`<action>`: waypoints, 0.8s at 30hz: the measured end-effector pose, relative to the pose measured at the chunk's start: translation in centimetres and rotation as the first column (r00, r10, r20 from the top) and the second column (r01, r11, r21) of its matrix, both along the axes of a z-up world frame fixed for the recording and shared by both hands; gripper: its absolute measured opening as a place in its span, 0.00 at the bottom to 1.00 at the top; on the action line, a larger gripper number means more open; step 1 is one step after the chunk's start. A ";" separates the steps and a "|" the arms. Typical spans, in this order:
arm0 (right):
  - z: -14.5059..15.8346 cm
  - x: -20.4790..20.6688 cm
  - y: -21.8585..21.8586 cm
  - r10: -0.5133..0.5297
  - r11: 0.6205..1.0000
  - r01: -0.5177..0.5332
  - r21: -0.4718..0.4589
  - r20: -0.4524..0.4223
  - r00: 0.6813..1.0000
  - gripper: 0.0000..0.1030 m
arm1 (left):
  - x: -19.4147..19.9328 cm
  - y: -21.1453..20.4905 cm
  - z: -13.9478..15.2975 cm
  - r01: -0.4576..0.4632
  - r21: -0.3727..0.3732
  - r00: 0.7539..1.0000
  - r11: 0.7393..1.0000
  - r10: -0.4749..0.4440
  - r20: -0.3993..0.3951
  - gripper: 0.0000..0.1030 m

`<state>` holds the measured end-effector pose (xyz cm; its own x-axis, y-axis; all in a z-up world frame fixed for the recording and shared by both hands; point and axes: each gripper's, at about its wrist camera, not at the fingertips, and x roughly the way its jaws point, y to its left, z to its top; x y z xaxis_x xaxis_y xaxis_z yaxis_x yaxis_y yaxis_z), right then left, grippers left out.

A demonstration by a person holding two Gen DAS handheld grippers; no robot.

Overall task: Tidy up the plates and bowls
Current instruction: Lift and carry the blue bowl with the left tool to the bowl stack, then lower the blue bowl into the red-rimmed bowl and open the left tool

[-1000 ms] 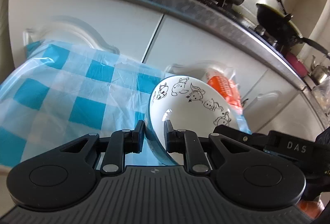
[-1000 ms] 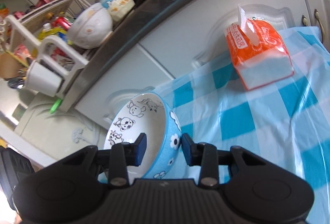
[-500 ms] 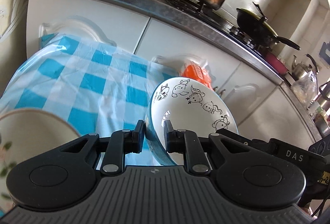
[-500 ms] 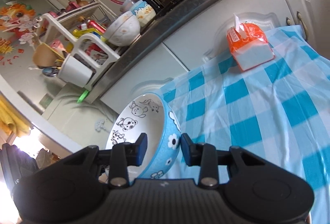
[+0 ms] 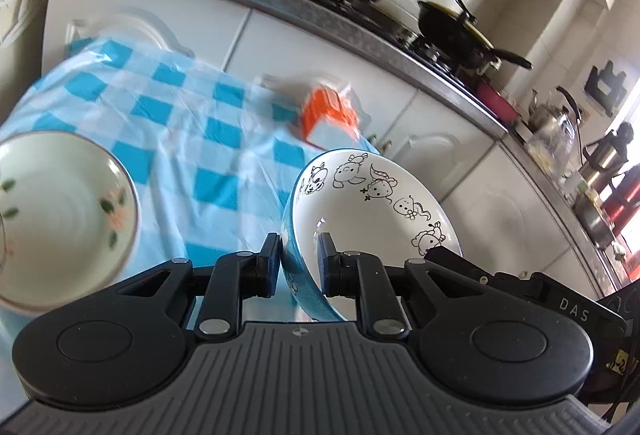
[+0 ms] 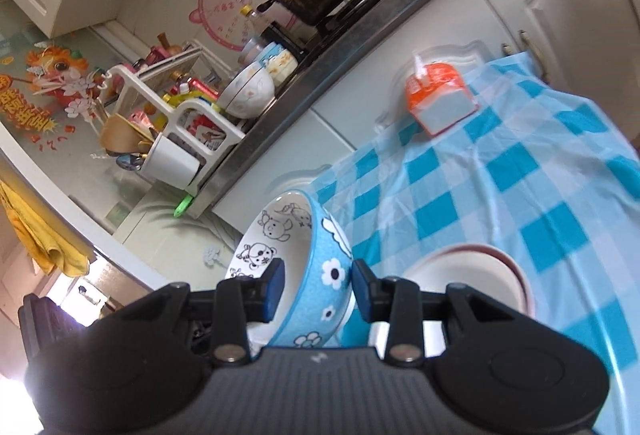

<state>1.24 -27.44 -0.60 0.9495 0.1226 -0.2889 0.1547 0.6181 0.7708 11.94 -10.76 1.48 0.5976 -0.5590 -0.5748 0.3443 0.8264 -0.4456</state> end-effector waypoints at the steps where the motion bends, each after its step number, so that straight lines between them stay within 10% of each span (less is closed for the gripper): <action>1: -0.2 -0.6 0.0 -0.012 1.000 0.012 0.004 -0.001 1.000 0.36 | -0.6 -0.3 -0.2 0.008 0.002 1.000 1.000 -0.008 0.001 0.16; 24: -5.2 -4.7 -2.3 -0.135 0.988 0.138 0.074 -0.041 0.990 0.37 | -0.8 -6.2 -5.2 0.084 0.106 0.996 0.991 -0.079 -0.045 0.16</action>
<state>-3.43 -29.69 -5.75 0.9479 0.0155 -0.3181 0.2623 0.5285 0.8074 11.13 -16.95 -3.75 0.5275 -0.5383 -0.6573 0.3960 0.8403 -0.3703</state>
